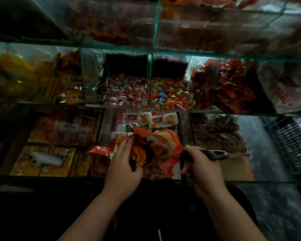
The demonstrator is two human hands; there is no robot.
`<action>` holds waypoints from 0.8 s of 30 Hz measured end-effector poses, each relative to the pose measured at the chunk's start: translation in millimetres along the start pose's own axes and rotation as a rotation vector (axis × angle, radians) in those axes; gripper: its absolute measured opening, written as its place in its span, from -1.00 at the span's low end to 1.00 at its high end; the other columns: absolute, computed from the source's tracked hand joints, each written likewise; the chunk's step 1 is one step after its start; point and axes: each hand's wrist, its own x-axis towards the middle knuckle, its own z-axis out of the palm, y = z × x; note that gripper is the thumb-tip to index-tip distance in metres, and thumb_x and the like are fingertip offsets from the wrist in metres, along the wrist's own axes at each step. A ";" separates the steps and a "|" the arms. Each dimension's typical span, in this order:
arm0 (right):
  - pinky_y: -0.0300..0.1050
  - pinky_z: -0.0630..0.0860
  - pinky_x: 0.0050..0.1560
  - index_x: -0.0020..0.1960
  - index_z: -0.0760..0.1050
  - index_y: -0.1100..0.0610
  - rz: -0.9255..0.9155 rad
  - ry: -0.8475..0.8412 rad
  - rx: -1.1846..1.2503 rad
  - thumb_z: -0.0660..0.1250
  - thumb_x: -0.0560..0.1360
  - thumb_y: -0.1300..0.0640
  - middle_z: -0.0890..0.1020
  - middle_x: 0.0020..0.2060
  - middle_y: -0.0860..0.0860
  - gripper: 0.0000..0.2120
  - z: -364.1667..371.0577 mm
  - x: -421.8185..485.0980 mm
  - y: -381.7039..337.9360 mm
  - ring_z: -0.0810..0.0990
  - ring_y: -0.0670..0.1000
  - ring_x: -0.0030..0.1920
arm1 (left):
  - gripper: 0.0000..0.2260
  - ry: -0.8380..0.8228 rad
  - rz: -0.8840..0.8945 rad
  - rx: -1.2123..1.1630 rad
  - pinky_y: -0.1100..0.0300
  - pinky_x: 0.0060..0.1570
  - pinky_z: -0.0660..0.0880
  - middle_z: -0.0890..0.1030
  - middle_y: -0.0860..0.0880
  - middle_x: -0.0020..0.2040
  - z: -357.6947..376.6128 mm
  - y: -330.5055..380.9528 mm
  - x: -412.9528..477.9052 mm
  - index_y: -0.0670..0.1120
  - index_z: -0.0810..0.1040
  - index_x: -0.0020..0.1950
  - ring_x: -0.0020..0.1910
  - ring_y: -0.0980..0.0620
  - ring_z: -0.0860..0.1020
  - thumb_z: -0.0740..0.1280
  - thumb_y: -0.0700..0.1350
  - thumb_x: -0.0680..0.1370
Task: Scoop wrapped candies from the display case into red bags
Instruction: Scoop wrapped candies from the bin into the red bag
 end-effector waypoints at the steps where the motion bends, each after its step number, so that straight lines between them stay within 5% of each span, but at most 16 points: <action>1: -0.17 0.48 -0.55 -0.18 0.70 0.13 0.009 0.010 0.024 0.43 0.54 0.06 0.72 -0.34 0.14 -0.81 -3.9 -1.2 -2.4 0.65 0.07 -0.48 | -0.20 -0.006 0.000 0.009 -0.11 0.54 0.25 0.12 0.21 0.62 0.4 0.8 0.3 0.17 0.08 0.66 0.60 0.16 0.10 0.43 -0.07 0.53; 6: -0.10 0.65 -0.36 -0.08 0.64 0.21 -0.034 0.052 0.130 0.38 0.62 0.06 0.75 -0.20 0.23 -0.78 -14.3 -10.0 -9.9 0.78 0.22 -0.18 | -0.26 0.068 0.029 0.101 -0.13 0.55 0.21 0.17 0.13 0.59 0.5 9.9 -0.3 0.03 0.18 0.64 0.60 0.07 0.11 0.44 -0.10 0.52; 11: -0.03 0.70 -0.23 -0.05 0.61 0.26 -0.093 0.051 0.175 0.41 0.61 0.12 0.75 -0.23 0.19 -0.81 -25.2 -19.3 -22.2 0.77 0.26 -0.14 | -0.49 0.155 0.315 0.199 0.03 0.49 0.30 0.38 0.06 0.43 8.3 28.9 4.1 -0.09 0.44 0.46 0.49 0.08 0.29 0.40 -0.14 0.50; 17: -0.02 0.70 -0.21 -0.11 0.64 0.22 -0.136 -0.023 0.174 0.43 0.56 0.25 0.74 -0.25 0.23 -0.92 -36.6 -33.4 -39.0 0.76 0.31 -0.12 | -0.55 0.007 0.185 0.285 0.05 0.51 0.28 0.41 0.03 0.46 23.2 38.8 27.6 -0.06 0.46 0.48 0.49 0.05 0.30 0.30 0.08 0.63; 20: -0.03 0.70 -0.24 -0.28 0.68 0.08 -0.152 -0.071 0.185 0.38 0.58 0.26 0.73 -0.31 0.16 -0.72 -39.9 -39.6 -46.5 0.76 0.32 -0.13 | -0.53 -0.008 0.170 0.324 0.08 0.49 0.25 0.39 0.02 0.47 23.9 37.3 38.3 -0.06 0.45 0.49 0.49 0.03 0.29 0.29 0.11 0.63; 24: 0.00 0.70 -0.28 -0.20 0.59 0.17 -0.171 -0.048 0.253 0.35 0.58 0.28 0.70 -0.36 0.14 -0.81 -47.7 -45.3 -55.0 0.75 0.36 -0.16 | -0.56 0.014 0.216 0.275 0.09 0.45 0.31 0.43 0.04 0.45 22.8 41.4 39.9 -0.06 0.48 0.47 0.46 0.07 0.33 0.28 0.10 0.64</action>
